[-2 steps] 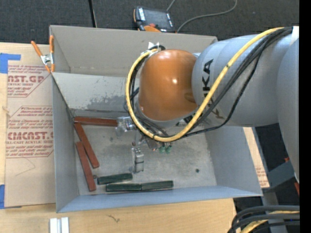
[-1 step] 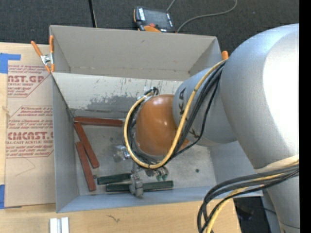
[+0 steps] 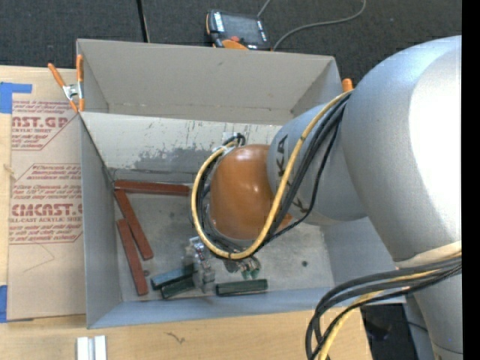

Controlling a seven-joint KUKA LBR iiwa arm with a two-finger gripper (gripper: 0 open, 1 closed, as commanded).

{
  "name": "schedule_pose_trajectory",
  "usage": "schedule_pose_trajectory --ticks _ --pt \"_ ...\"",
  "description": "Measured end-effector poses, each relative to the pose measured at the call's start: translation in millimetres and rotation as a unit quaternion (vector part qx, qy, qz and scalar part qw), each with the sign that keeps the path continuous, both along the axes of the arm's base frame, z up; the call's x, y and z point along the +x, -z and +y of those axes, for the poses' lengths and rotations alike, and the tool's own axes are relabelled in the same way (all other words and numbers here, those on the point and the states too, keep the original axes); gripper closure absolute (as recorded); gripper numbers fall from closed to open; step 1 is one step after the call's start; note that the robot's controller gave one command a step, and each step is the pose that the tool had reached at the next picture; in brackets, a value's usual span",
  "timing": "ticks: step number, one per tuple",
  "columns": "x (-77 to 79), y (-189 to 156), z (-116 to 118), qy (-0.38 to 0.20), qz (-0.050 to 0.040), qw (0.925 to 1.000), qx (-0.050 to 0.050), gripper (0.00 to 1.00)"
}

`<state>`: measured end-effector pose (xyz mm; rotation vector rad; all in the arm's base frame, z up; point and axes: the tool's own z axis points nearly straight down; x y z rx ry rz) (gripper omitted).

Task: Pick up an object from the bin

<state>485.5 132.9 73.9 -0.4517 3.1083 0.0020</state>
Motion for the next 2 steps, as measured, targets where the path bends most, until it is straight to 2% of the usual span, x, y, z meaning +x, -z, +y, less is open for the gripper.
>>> schedule_pose_trajectory --ticks 1,2 --pt "62.9 -119 -4 -0.07 -0.0052 0.9975 0.0 1.0" --pt "70.1 -292 -9 -0.312 -0.0051 0.95 -0.001 1.0"
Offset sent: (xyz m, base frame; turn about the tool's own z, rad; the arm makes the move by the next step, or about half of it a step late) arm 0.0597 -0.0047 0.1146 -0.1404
